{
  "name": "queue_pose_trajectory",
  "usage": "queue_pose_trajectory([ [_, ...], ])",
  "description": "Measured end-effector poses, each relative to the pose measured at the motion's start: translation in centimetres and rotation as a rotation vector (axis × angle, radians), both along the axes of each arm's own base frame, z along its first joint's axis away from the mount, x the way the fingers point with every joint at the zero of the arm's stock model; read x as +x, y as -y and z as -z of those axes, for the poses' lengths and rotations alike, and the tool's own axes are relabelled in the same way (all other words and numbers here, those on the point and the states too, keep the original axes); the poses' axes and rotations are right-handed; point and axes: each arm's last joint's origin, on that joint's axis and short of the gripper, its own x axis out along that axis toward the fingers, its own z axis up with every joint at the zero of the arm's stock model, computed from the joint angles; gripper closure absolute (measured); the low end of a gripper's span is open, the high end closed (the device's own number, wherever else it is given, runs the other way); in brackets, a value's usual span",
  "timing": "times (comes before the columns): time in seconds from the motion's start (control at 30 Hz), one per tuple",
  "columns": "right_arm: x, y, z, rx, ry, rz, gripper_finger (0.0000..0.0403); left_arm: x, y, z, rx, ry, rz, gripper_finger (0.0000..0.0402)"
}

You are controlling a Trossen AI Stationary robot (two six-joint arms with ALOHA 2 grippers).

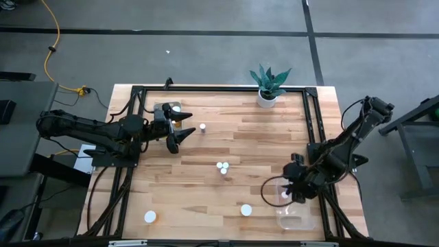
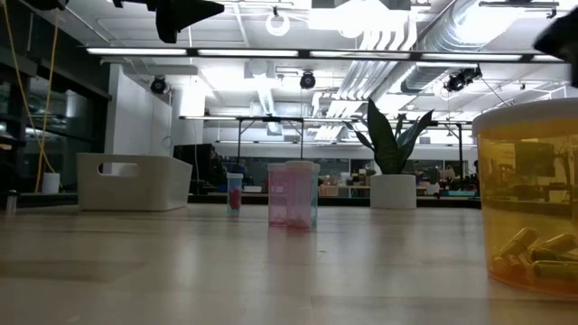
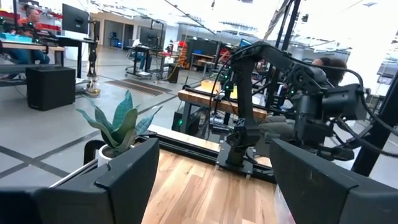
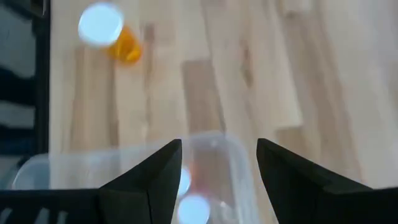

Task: Pick and place medicine bottles into bin by pill shape (circle, oval)
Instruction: Put the left orange capsule bottle into the gray bin

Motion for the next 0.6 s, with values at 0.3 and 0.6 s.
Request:
queue_pose_trajectory([
  [0.3, 4.4, 2.6, 0.9, -0.076, 0.335, 0.114, 0.0201, 0.0, 0.0, 0.4, -0.011, -0.040, 0.003, 0.0108],
  [0.6, 8.6, 7.7, -1.1, -0.141, 0.758, 0.170, 0.0201, 0.1, 0.2, 0.4, -0.019, -0.037, 0.080, 0.0108],
])
